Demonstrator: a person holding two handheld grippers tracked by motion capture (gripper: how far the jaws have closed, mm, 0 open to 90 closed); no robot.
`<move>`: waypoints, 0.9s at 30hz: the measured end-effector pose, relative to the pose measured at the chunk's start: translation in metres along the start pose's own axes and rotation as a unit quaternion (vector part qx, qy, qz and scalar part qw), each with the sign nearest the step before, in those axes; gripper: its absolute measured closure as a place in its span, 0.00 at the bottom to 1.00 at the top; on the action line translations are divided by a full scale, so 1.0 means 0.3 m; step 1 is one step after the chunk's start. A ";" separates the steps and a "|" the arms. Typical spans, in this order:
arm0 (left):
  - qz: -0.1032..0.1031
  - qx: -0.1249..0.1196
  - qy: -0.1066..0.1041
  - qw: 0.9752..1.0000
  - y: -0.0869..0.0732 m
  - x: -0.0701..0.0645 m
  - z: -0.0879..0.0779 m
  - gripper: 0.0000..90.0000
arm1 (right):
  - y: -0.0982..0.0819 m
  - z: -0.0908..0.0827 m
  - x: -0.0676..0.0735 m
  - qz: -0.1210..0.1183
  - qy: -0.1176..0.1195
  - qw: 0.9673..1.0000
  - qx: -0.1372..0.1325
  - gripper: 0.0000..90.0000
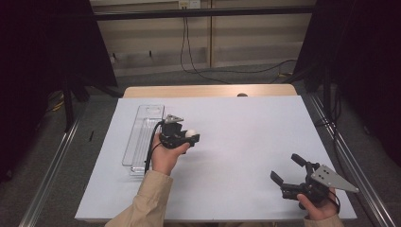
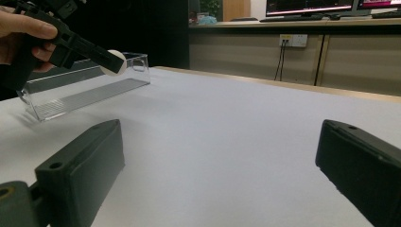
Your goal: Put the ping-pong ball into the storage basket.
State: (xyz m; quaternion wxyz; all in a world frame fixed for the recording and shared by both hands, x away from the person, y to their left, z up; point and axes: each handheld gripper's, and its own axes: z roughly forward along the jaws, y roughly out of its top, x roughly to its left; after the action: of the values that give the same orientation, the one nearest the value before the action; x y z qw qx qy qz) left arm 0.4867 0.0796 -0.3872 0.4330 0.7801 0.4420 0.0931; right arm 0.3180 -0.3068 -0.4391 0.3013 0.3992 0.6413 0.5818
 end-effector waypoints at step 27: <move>0.012 0.006 0.000 1.000 0.005 0.020 -0.029 0.57 | 0.001 -0.001 0.001 0.003 -0.003 1.000 -0.001 0.02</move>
State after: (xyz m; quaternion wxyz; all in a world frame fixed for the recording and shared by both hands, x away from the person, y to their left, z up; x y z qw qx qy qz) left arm 0.4865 0.0889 -0.3822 0.4271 0.7877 0.4335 0.0955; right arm 0.3177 -0.3066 -0.4387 0.3018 0.4023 0.6389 0.5821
